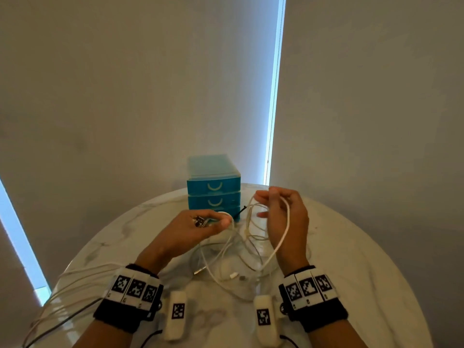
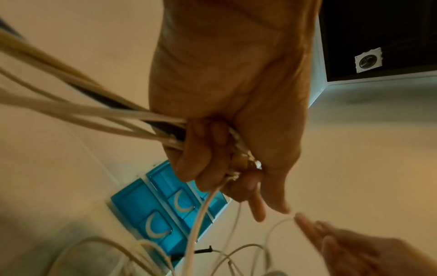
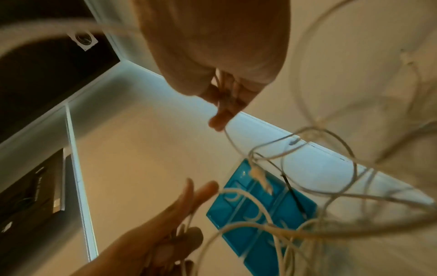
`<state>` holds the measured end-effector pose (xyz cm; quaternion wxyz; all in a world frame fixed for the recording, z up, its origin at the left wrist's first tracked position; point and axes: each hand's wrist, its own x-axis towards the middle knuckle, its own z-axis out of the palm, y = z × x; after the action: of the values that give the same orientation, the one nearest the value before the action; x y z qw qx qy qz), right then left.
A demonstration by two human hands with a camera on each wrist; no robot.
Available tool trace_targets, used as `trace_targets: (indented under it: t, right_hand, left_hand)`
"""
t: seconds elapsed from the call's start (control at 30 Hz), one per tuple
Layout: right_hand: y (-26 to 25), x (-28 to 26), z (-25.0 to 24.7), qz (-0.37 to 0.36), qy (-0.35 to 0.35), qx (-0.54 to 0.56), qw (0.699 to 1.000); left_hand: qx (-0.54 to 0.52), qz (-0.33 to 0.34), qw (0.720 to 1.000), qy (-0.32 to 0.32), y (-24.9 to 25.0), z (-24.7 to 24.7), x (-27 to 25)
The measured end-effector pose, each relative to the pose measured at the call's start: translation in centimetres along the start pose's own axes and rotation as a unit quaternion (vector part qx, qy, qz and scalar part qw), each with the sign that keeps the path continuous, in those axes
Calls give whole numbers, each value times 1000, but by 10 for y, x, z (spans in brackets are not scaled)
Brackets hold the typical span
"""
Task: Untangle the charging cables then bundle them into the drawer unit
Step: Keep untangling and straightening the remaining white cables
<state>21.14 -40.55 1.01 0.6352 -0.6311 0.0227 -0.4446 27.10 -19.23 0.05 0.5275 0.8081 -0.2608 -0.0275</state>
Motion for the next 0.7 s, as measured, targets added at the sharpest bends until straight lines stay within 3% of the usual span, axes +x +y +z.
trace_targets:
  t: [0.1,0.2,0.4,0.53,0.63,0.7]
  right_hand:
    - [-13,9,-5,-63,36,56,996]
    - [-6,2,-3,-41,-48,36,997]
    - [-1,-21,27,-62,-147,13,987]
    - [-10,-32,30,-74,-176,1,982]
    - [5,-26,24,-24,-223,-26,974]
    - [29,-20,20,67,-242,-95,963]
  left_hand:
    - [-2,-21,997,70,-2,-6,4]
    - [-40,-15,988,148,-3,-8,4]
    - [-23,36,996,79,6,-1,3]
    - [0,43,991,131,1,0,6]
    - [-17,62,976,206,-2,-6,7]
    - [-45,78,960,266,-2,-11,6]
